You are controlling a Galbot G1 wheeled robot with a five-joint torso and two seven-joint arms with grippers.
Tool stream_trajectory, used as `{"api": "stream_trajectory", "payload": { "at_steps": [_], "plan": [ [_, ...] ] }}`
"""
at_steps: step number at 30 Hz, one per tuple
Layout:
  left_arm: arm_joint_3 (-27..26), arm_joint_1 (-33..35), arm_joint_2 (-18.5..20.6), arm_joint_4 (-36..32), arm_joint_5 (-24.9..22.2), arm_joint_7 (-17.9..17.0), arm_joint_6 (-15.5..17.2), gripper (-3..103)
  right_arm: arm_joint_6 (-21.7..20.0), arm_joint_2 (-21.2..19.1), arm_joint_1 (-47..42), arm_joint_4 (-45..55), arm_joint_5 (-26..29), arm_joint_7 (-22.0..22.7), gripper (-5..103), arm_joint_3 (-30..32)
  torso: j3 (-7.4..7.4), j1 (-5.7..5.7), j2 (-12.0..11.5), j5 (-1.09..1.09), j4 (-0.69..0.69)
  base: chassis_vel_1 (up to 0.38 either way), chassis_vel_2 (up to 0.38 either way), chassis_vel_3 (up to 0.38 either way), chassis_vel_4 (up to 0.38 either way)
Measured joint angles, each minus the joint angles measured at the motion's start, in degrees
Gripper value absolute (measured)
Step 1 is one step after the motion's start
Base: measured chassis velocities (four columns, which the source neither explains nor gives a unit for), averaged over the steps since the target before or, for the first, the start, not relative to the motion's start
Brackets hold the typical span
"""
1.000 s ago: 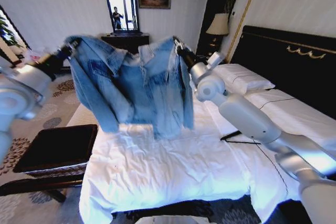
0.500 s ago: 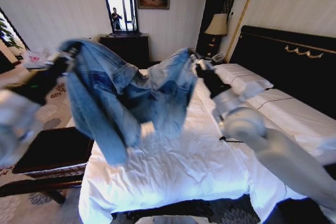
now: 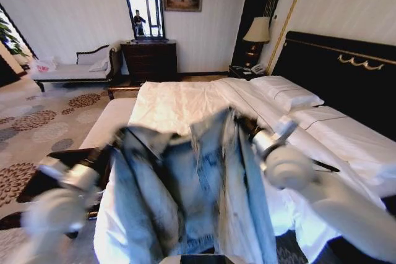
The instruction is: Pick up the clothes from the bed and hang them on the clothes hanger.
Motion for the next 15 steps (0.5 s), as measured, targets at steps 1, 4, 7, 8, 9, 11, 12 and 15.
{"api": "stream_trajectory", "payload": {
  "at_steps": [1, 4, 7, 8, 9, 11, 12, 15],
  "plan": [
    [2.16, -1.13, -0.84, 3.01, 1.82, 0.88, -0.51, 3, 0.09, 1.03, -0.96, -2.73, -1.46, -0.14, 5, -1.39, 0.0, 0.0, 0.0, -0.01, 0.0, 0.0, 0.0, 0.0, 0.0],
    [6.05, -6.13, -2.05, 10.91, 4.76, 2.41, -1.54, 3, 1.11, 4.28, -0.23, -10.73, -5.17, -1.75, 5, -5.44, 0.0, -0.01, 0.0, -0.01, 0.03, 0.0, 0.0, 0.0, 0.0],
    [7.4, -10.54, -1.96, 15.25, 5.19, 3.11, -1.89, 3, 1.86, 6.92, 2.82, -15.75, -6.58, -3.42, 5, -7.88, 0.0, 0.0, 0.0, -0.02, 0.04, 0.0, 0.0, 0.0, 0.0],
    [7.73, -11.83, -1.76, 16.48, 5.3, 3.39, -1.98, 3, 2.29, 8.02, 3.97, -17.55, -7.23, -4.2, 5, -8.5, 0.0, 0.0, 0.0, -0.04, 0.04, 0.0, 0.0, 0.0, 0.0],
    [7.96, -12.72, -1.58, 17.32, 5.4, 3.66, -2.07, 3, 2.68, 8.89, 4.8, -18.76, -7.76, -4.92, 5, -8.86, 0.0, 0.01, 0.0, -0.04, 0.04, 0.0, 0.0, 0.0, 0.0],
    [8.34, -14.36, -1.14, 19.17, 5.8, 4.39, -2.27, 3, 3.68, 10.49, 6.37, -21.35, -8.89, -6.43, 5, -9.57, 0.01, 0.01, 0.0, -0.02, 0.06, 0.0, 0.0, 0.0, 0.0],
    [8.68, -16.41, -0.53, 21.94, 6.35, 5.39, -2.68, 3, 5.16, 12.63, 8.48, -25.65, -10.48, -8.5, 5, -10.53, 0.01, 0.0, 0.0, -0.03, 0.05, 0.0, 0.0, 0.0, 0.0],
    [8.81, -19.31, 0.02, 26.48, 6.5, 6.96, -3.42, 3, 7.93, 15.6, 11.35, -32.93, -12.6, -11.17, 5, -11.98, 0.0, 0.0, 0.0, -0.04, 0.04, 0.0, 0.0, 0.0, 0.0]
  ]
}}
